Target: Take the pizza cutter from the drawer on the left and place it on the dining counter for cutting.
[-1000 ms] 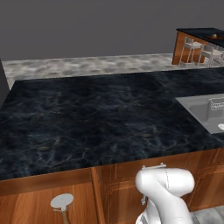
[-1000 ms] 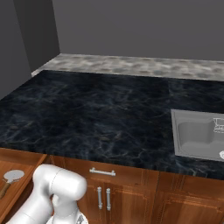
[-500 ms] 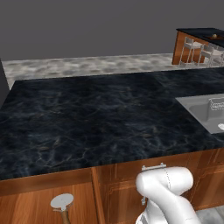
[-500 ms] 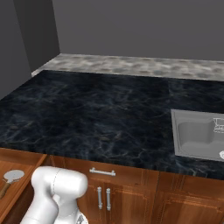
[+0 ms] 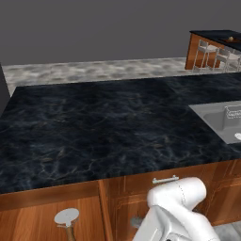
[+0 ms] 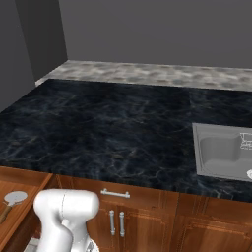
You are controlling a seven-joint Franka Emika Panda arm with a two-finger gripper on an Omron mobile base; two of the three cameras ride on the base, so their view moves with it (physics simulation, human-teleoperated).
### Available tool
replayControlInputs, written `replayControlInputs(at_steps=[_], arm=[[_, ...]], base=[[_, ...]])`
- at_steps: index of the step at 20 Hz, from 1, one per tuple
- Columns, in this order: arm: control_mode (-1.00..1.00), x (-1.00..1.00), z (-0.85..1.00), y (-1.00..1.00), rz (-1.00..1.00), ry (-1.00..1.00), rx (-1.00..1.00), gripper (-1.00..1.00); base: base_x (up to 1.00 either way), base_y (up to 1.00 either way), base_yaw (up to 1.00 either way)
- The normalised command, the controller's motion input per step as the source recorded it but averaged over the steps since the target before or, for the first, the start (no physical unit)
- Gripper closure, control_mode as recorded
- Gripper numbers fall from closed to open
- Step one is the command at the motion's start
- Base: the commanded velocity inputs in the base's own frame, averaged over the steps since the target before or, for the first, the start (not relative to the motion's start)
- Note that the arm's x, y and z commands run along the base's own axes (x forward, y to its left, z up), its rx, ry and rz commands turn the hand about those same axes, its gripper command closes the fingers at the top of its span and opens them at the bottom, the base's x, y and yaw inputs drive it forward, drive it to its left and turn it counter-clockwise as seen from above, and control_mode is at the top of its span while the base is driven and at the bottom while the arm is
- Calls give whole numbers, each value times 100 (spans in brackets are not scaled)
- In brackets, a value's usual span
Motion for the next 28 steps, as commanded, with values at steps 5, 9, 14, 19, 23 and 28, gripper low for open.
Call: replayControlInputs(at_steps=[5, 9, 14, 19, 23, 28], arm=[[-100, 36, 15, -33, -4, 1, 27, -100], [-100, 75, 14, 0, -8, 6, 5, -100], [-100, 67, 13, 7, -17, 6, 14, -100], [-100, 49, -8, 23, -31, 18, 24, -100], [-100, 26, -15, 3, -31, 23, 35, -100], [-100, 22, -12, 0, -24, 32, 32, -100]], base=[[0, 0, 0], [0, 0, 0], [0, 0, 0], [0, 0, 0], [0, 0, 0], [0, 0, 0]])
